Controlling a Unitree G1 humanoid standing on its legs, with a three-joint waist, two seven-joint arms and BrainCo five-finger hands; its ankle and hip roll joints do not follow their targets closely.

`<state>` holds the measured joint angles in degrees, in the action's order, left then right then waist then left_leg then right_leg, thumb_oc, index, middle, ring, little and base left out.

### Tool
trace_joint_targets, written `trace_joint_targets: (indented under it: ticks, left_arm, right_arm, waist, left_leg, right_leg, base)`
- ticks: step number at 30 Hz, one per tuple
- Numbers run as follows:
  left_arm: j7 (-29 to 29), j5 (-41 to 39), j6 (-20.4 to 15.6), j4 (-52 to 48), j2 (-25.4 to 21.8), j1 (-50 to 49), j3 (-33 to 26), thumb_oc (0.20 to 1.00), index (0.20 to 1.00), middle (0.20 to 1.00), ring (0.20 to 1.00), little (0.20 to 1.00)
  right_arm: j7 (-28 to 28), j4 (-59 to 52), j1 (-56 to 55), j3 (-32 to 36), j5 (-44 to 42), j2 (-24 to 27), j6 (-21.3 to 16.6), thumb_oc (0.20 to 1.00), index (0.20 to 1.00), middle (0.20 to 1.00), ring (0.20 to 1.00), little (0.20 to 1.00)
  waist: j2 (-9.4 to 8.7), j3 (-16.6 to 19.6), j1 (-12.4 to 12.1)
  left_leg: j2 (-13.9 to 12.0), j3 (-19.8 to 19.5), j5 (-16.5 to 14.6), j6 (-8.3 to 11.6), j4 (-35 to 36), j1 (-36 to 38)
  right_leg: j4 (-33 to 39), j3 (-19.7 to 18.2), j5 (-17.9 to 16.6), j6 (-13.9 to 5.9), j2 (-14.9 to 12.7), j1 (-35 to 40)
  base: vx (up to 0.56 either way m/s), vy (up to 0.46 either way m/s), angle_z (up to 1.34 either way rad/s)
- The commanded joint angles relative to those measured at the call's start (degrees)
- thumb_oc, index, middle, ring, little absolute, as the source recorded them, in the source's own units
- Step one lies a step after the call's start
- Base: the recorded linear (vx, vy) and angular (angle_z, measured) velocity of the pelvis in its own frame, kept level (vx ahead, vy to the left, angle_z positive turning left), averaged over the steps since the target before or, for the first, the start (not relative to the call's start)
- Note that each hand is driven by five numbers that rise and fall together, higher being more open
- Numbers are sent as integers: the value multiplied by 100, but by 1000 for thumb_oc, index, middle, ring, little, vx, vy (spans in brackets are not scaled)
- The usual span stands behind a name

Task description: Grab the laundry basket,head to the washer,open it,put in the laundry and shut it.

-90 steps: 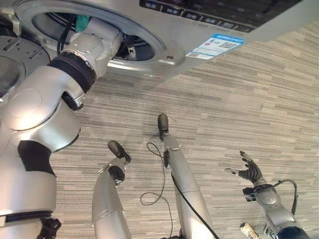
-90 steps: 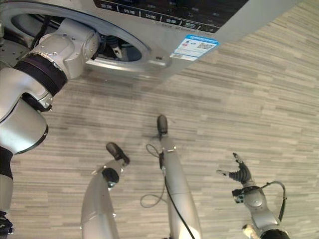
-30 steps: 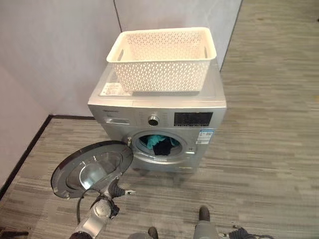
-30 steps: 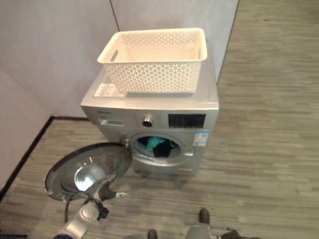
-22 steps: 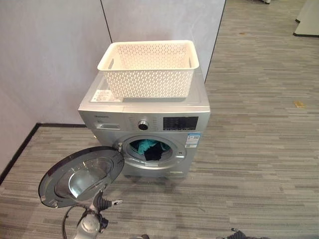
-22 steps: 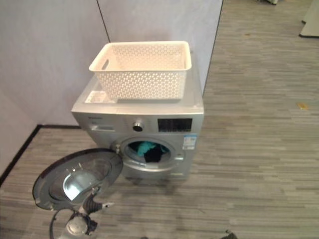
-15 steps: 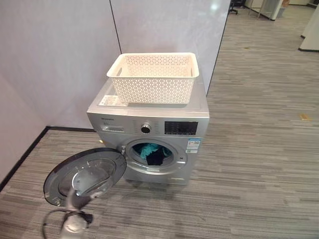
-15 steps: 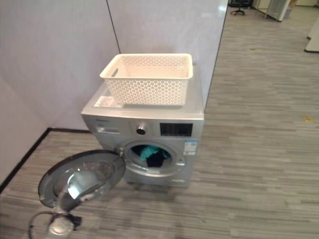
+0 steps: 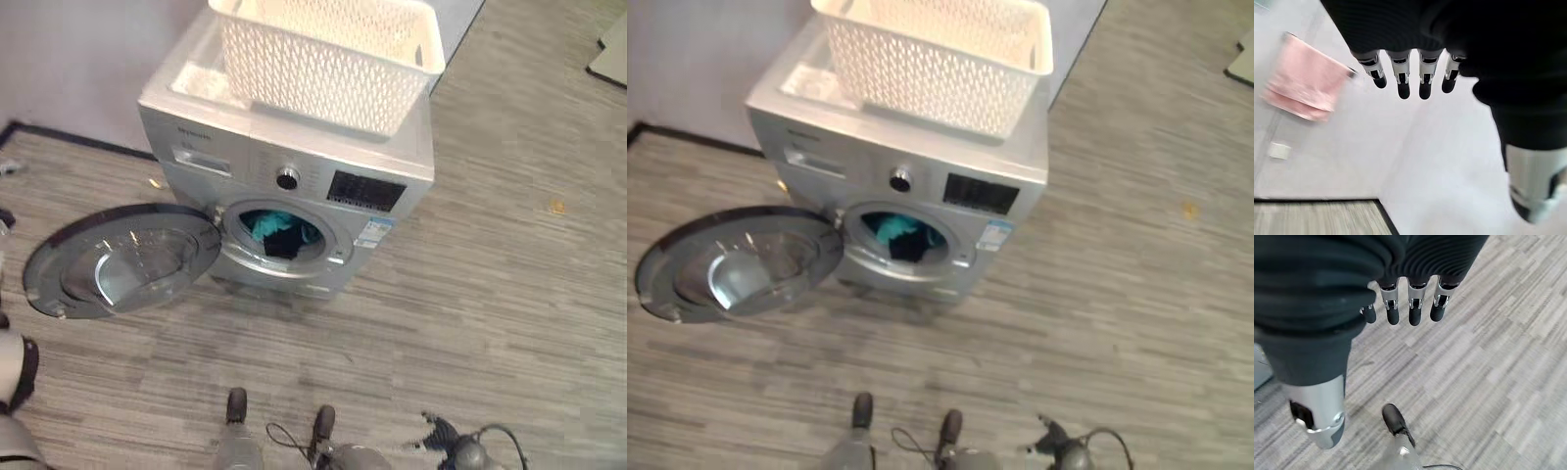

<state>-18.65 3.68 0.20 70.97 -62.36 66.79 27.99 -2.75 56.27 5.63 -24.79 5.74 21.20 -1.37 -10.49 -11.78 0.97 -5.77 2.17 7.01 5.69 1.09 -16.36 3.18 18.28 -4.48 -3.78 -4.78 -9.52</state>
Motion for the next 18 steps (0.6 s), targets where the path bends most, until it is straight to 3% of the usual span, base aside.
trace_joint_targets:
  ticks: [1,6,7,11,12,15,16,18]
  left_arm:
    - [332,-294,3,725,-113,880,474,1000,1000,1000,1000,1000]
    - [534,-160,195,1242,-219,1705,1118,1000,1000,1000,1000,1000]
    - [689,212,322,1492,-281,1875,1428,1000,1000,1000,1000,1000]
    - [881,574,450,1686,-295,2001,1645,1000,1000,1000,1000,1000]
    - [902,809,497,1720,-278,1943,1745,1000,1000,1000,1000,1000]
    - [940,893,522,1698,-243,1747,1677,1000,1000,1000,1000,1000]
    - [1036,870,526,1648,-144,1396,1469,1000,1000,1000,1000,1000]
    - [1245,878,521,1631,-44,992,1269,1000,1000,1000,1000,1000]
  right_arm:
    - [-131,-303,255,-332,-336,406,-135,1000,1000,1000,1000,1000]
    - [-99,-615,441,-537,-412,497,-155,1000,1000,1000,1000,1000]
    - [-57,-763,436,-610,-408,544,-152,1000,1000,1000,1000,1000]
    - [-10,-933,406,-672,-433,575,-129,1000,1000,1000,1000,1000]
    - [-14,-935,373,-687,-437,542,-131,1000,1000,1000,1000,1000]
    - [-7,-970,314,-694,-425,507,-132,1000,1000,1000,1000,1000]
    - [13,-1012,316,-719,-388,489,-107,1000,1000,1000,1000,1000]
    - [41,-1030,279,-753,-347,505,-92,1000,1000,1000,1000,1000]
  waist:
    - [-220,-184,140]
    - [-447,-360,258]
    - [-542,-403,319]
    - [-650,-491,374]
    - [-678,-487,418]
    - [-724,-504,457]
    - [-764,-543,486]
    - [-703,-499,496]
  left_leg:
    - [-84,-39,-388,-123,-250,-323]
    - [-160,-62,-463,-155,-541,-654]
    - [-189,-61,-490,-166,-616,-768]
    - [-212,-79,-531,-182,-722,-945]
    - [-276,-108,-710,-143,-740,-932]
    - [-299,-101,-743,-147,-798,-999]
    - [-258,-44,-608,-190,-854,-1099]
    - [-299,-60,-787,-150,-825,-1008]
  right_leg:
    - [-335,-502,51,-746,-564,-139]
    - [-359,-587,-132,-795,-522,-413]
    - [-344,-637,-202,-809,-506,-512]
    - [-335,-685,-228,-782,-464,-649]
    - [-298,-739,-181,-818,-385,-647]
    - [-269,-783,-200,-818,-367,-698]
    - [-258,-794,-300,-780,-410,-797]
    - [-220,-839,-202,-817,-366,-733]
  base:
    - [-12,-6,9]
    - [-14,-7,2]
    - [-2,-12,-9]
    - [22,-31,-6]
    - [82,-46,6]
    - [13,-18,-6]
    - [-68,11,-11]
    - [45,17,-11]
